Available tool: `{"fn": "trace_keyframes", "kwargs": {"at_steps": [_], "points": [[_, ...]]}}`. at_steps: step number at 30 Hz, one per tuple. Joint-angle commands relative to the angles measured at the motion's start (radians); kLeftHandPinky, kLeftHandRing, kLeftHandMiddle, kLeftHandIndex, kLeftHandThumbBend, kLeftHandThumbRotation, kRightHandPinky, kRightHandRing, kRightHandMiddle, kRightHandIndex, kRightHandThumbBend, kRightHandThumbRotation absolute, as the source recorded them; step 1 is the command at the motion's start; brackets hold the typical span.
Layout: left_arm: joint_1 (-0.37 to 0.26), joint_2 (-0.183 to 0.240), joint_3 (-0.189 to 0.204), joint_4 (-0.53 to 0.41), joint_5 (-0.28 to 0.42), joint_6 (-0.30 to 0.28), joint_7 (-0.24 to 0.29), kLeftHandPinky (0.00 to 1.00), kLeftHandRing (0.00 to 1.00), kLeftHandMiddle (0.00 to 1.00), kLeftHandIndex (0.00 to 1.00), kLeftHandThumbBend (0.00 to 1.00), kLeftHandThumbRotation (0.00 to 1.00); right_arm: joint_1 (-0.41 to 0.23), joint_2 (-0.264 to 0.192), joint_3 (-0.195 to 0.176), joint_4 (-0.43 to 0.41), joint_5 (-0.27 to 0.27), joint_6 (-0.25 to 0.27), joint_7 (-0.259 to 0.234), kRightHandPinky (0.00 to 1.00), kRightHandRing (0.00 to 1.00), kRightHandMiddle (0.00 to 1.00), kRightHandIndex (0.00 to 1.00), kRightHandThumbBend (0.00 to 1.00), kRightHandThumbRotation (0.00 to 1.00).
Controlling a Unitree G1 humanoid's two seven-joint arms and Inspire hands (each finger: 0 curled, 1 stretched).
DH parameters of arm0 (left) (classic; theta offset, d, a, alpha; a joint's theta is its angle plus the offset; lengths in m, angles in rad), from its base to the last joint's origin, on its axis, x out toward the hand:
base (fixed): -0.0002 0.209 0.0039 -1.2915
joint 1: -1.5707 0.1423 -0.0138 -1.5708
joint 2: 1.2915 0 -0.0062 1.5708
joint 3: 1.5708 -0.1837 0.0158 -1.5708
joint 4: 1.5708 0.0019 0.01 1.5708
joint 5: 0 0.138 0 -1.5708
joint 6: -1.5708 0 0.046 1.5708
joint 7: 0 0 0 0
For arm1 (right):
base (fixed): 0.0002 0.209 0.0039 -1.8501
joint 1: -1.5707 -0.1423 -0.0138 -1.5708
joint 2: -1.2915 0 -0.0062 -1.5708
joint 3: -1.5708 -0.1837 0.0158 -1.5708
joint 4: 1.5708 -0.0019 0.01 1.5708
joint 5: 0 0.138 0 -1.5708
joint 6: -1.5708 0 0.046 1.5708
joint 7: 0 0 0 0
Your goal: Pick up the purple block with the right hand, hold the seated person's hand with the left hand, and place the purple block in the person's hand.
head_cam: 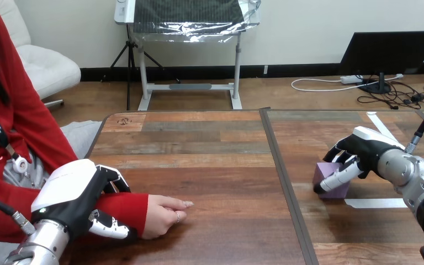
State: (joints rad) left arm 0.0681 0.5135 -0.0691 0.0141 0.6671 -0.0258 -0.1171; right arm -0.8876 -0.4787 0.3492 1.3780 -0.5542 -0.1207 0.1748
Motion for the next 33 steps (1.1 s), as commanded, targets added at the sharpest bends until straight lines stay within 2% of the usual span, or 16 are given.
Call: {"fn": "trace_keyframes", "kwargs": {"at_steps": [1, 9, 33], "points": [[-0.052, 0.018, 0.014, -0.040, -0.020, -0.005, 0.002, 0.35, 0.42, 0.48, 0.50, 0.84, 0.00, -0.041, -0.003, -0.003, -0.028, 0.003, -0.011, -0.010, 0.63, 0.69, 0.73, 0.74, 0.88, 0.08], [-0.050, 0.019, 0.017, -0.047, -0.022, -0.004, 0.002, 0.36, 0.42, 0.49, 0.50, 0.83, 0.00, -0.044, -0.005, 0.007, -0.026, -0.009, -0.009, -0.016, 0.61, 0.66, 0.70, 0.71, 0.85, 0.01], [-0.050, 0.024, 0.020, -0.045, -0.032, -0.015, 0.014, 0.36, 0.42, 0.48, 0.50, 0.85, 0.00, -0.046, -0.008, 0.025, -0.026, -0.054, -0.016, -0.040, 0.58, 0.61, 0.62, 0.60, 0.78, 0.00]]}}
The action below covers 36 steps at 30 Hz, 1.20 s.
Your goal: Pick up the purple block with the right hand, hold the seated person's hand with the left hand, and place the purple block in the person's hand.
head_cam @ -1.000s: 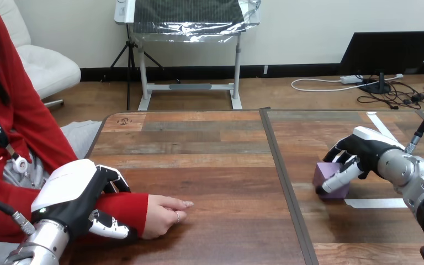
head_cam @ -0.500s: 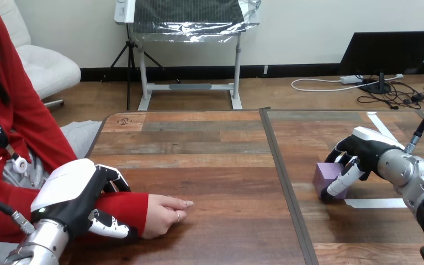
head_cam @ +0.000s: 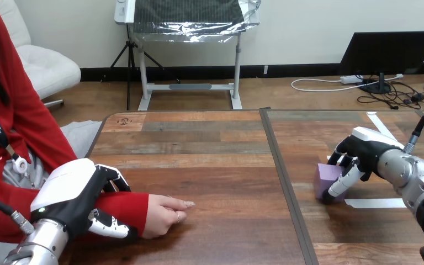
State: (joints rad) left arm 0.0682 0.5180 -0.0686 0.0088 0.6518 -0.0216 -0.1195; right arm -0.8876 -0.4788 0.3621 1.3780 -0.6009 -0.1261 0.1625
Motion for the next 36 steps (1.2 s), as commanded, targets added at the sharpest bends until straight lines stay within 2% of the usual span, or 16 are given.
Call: {"fn": "trace_keyframes", "kwargs": {"at_steps": [1, 7, 12, 22, 36], "points": [[-0.050, 0.020, 0.020, -0.039, -0.017, -0.019, 0.016, 0.36, 0.42, 0.48, 0.50, 0.84, 0.00, -0.046, -0.008, 0.012, -0.026, -0.009, -0.010, -0.028, 0.58, 0.61, 0.62, 0.59, 0.78, 0.00], [-0.050, 0.024, 0.019, -0.039, -0.023, -0.021, 0.018, 0.36, 0.42, 0.48, 0.50, 0.84, 0.00, -0.039, -0.008, -0.004, -0.026, 0.004, -0.021, -0.036, 0.52, 0.55, 0.58, 0.56, 0.77, 0.00], [-0.051, 0.027, 0.017, -0.038, -0.022, -0.024, 0.023, 0.36, 0.42, 0.48, 0.50, 0.85, 0.00, -0.040, -0.007, -0.004, -0.026, 0.003, -0.013, -0.039, 0.47, 0.51, 0.54, 0.54, 0.77, 0.00], [-0.050, 0.029, 0.018, -0.039, -0.023, -0.027, 0.027, 0.36, 0.42, 0.48, 0.50, 0.85, 0.00, -0.039, -0.004, -0.007, -0.025, 0.005, -0.003, -0.046, 0.41, 0.46, 0.51, 0.52, 0.78, 0.00], [-0.052, 0.035, 0.018, -0.035, -0.026, -0.024, 0.017, 0.38, 0.44, 0.49, 0.51, 0.85, 0.00, -0.036, -0.004, -0.008, -0.027, 0.007, -0.009, -0.066, 0.44, 0.48, 0.53, 0.51, 0.78, 0.00]]}}
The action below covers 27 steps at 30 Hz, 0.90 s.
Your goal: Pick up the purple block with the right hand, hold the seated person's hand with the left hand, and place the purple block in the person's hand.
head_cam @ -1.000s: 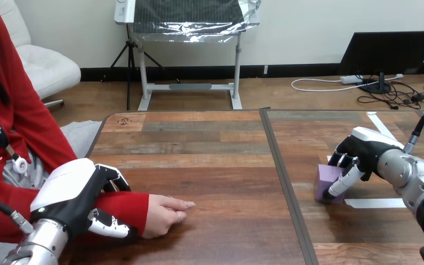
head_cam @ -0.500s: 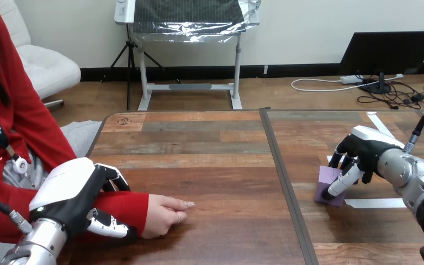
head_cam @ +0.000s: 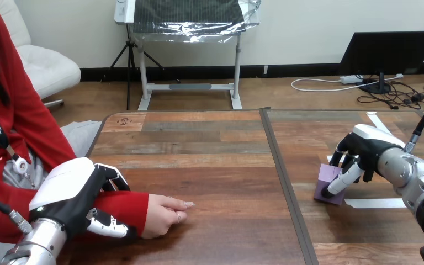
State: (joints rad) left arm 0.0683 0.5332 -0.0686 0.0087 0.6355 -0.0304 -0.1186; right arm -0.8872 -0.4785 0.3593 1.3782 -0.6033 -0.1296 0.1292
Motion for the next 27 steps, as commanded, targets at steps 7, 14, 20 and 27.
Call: {"fn": "trace_keyframes", "kwargs": {"at_steps": [7, 14, 20, 27], "points": [[-0.052, 0.020, 0.019, -0.034, -0.011, -0.019, 0.018, 0.38, 0.44, 0.50, 0.52, 0.84, 0.00, -0.034, -0.005, -0.014, -0.027, 0.019, -0.013, -0.035, 0.45, 0.49, 0.53, 0.51, 0.79, 0.00], [-0.052, 0.021, 0.018, -0.036, -0.011, -0.014, 0.013, 0.38, 0.44, 0.50, 0.52, 0.85, 0.00, -0.036, -0.003, -0.017, -0.027, 0.022, -0.009, -0.035, 0.45, 0.49, 0.53, 0.51, 0.79, 0.00], [-0.049, 0.031, 0.009, -0.048, 0.015, -0.007, 0.010, 0.41, 0.47, 0.52, 0.53, 0.86, 0.00, -0.040, -0.003, -0.015, -0.027, 0.021, -0.006, -0.032, 0.47, 0.50, 0.53, 0.51, 0.78, 0.00], [-0.046, 0.041, 0.002, -0.054, 0.050, -0.012, 0.018, 0.45, 0.54, 0.58, 0.59, 0.90, 0.01, -0.042, -0.002, -0.013, -0.027, 0.018, -0.001, -0.035, 0.46, 0.49, 0.53, 0.52, 0.78, 0.00]]}}
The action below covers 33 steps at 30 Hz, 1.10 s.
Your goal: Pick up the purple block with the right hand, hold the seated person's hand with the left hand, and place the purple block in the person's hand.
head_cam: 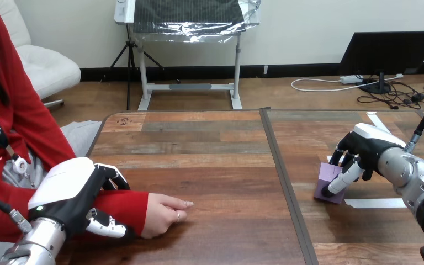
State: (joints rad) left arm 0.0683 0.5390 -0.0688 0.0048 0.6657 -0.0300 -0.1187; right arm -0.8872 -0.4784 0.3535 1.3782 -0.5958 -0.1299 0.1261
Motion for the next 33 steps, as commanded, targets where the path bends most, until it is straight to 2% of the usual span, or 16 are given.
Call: {"fn": "trace_keyframes", "kwargs": {"at_steps": [1, 8, 13, 16, 27, 33], "points": [[-0.046, 0.035, 0.003, -0.050, 0.023, -0.014, 0.018, 0.46, 0.55, 0.59, 0.59, 0.91, 0.01, -0.042, -0.002, -0.007, -0.027, 0.010, 0.000, -0.033, 0.46, 0.49, 0.53, 0.52, 0.78, 0.00], [-0.048, 0.042, -0.001, -0.050, 0.030, -0.023, 0.006, 0.51, 0.62, 0.66, 0.64, 0.96, 0.05, -0.040, -0.004, -0.012, -0.028, 0.015, -0.009, -0.033, 0.46, 0.49, 0.53, 0.52, 0.78, 0.00], [-0.050, 0.049, -0.004, -0.055, 0.033, -0.017, -0.018, 0.54, 0.64, 0.67, 0.65, 0.99, 0.06, -0.040, -0.003, -0.011, -0.027, 0.014, -0.005, -0.036, 0.46, 0.49, 0.53, 0.52, 0.78, 0.00], [-0.051, 0.051, -0.003, -0.048, 0.027, -0.033, -0.018, 0.55, 0.63, 0.66, 0.65, 0.99, 0.06, -0.041, -0.003, -0.012, -0.027, 0.015, -0.004, -0.034, 0.46, 0.49, 0.53, 0.52, 0.78, 0.00], [-0.058, 0.054, -0.003, -0.073, 0.009, 0.011, -0.117, 0.56, 0.62, 0.65, 0.65, 1.00, 0.03, -0.038, -0.005, -0.013, -0.028, 0.016, -0.012, -0.038, 0.46, 0.49, 0.53, 0.52, 0.78, 0.00], [-0.059, 0.057, -0.006, -0.084, 0.011, 0.027, -0.152, 0.57, 0.64, 0.67, 0.67, 1.00, 0.03, -0.038, -0.006, -0.015, -0.028, 0.019, -0.014, -0.036, 0.45, 0.49, 0.53, 0.52, 0.78, 0.00]]}}
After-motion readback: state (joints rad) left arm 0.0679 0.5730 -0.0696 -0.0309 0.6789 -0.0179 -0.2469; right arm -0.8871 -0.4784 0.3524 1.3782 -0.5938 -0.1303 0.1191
